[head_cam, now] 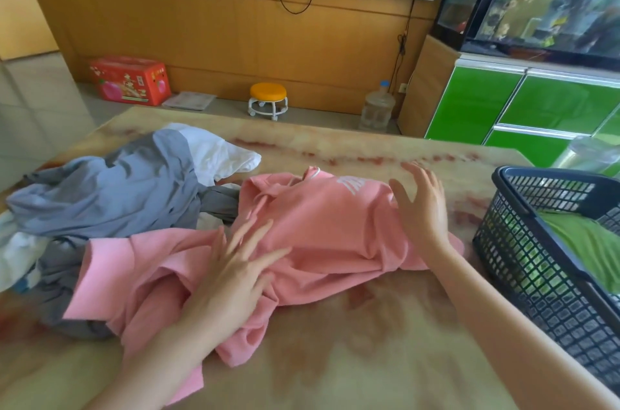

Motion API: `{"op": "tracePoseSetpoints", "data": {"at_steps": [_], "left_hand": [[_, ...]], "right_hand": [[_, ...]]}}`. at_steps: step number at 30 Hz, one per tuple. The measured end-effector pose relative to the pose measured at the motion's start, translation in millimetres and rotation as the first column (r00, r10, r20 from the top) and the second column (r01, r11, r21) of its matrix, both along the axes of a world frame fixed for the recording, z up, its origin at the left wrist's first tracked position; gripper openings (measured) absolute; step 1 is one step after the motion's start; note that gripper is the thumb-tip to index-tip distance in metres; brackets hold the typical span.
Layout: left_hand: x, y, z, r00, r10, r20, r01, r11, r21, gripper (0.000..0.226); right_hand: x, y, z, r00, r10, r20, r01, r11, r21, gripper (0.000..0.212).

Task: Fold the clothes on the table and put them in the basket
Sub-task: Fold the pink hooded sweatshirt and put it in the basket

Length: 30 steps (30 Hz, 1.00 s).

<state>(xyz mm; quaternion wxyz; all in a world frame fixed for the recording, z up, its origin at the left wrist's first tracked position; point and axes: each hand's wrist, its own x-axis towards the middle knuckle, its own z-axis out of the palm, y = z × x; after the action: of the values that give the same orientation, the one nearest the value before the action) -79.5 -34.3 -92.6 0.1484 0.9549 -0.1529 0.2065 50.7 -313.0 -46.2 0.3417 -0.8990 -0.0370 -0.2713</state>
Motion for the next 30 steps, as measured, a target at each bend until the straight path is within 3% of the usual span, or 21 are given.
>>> {"op": "tracePoseSetpoints", "data": {"at_steps": [1,2,4,6,8,11,14,17,18,21,23,25,27,29,30], "left_hand": [[-5.6,-6.4,1.7,0.998,-0.037,0.053,0.038,0.999,-0.016,0.036],[-11.7,-12.8,1.7,0.993,-0.076,0.092,0.076,0.997,0.006,0.034],[-21.4,-22.5,-3.6,0.987,-0.124,0.103,0.11,0.985,0.131,0.05],[-24.6,-26.0,-12.5,0.994,-0.107,-0.008,0.106,0.968,0.229,0.07],[-20.2,-24.0,-15.9,0.995,-0.039,-0.091,0.058,0.976,0.211,0.072],[-16.3,-23.9,-15.2,0.992,0.047,-0.12,-0.025,0.983,0.181,0.062],[-16.2,-26.5,-15.9,0.994,0.07,-0.08,-0.061,0.993,0.102,0.059],[-12.0,-22.7,-10.5,0.993,0.046,0.107,-0.05,0.998,0.038,0.021],[-9.8,-19.4,-4.4,0.99,0.057,0.131,-0.057,0.998,0.002,0.019],[-7.4,-12.2,26.0,0.987,0.121,0.105,-0.084,0.947,-0.31,0.03],[-12.9,-10.5,49.9,0.998,0.048,0.047,-0.019,0.865,-0.501,0.021],[-20.0,-8.0,65.9,0.99,-0.076,-0.115,-0.013,0.779,-0.627,0.012],[-26.3,1.1,66.6,0.903,-0.173,-0.394,-0.082,0.83,-0.551,0.019],[-40.2,7.5,57.7,0.719,-0.21,-0.663,-0.085,0.92,-0.384,0.064],[-48.0,9.2,49.6,0.641,-0.216,-0.737,-0.068,0.94,-0.335,0.076]], "right_hand": [[-19.9,-1.4,1.6,0.988,0.103,0.114,-0.098,0.994,-0.049,0.029],[-39.5,-2.8,-2.4,0.965,0.225,0.132,-0.211,0.971,-0.111,0.026],[-73.7,-7.1,-24.1,0.913,0.407,-0.004,-0.393,0.878,-0.273,0.031],[-84.5,-18.4,-57.4,0.877,0.475,-0.075,-0.444,0.739,-0.507,0.046],[-79.2,-27.1,-77.8,0.881,0.456,-0.124,-0.429,0.662,-0.614,0.054],[-60.4,-30.6,-78.6,0.916,0.389,-0.102,-0.371,0.719,-0.589,0.05],[-46.4,-22.3,-70.7,0.924,0.377,-0.061,-0.336,0.727,-0.599,0.031],[-50.5,-16.8,-51.1,0.909,0.414,0.052,-0.328,0.785,-0.526,0.021],[-54.0,-18.1,-42.7,0.904,0.418,0.083,-0.327,0.805,-0.496,0.023],[-69.4,-23.0,-3.1,0.917,0.386,0.097,-0.309,0.844,-0.438,0.03],[-81.1,-24.5,26.3,0.913,0.407,-0.034,-0.394,0.855,-0.337,0.029],[-90.7,-24.8,48.7,0.829,0.488,-0.274,-0.529,0.843,-0.098,0.029],[-97.2,-25.8,50.3,0.696,0.514,-0.501,-0.622,0.78,-0.064,0.032],[-110.2,-25.0,36.5,0.612,0.398,-0.683,-0.684,0.7,-0.205,0.03],[-117.7,-25.5,27.6,0.605,0.343,-0.718,-0.694,0.67,-0.265,0.03]]}}
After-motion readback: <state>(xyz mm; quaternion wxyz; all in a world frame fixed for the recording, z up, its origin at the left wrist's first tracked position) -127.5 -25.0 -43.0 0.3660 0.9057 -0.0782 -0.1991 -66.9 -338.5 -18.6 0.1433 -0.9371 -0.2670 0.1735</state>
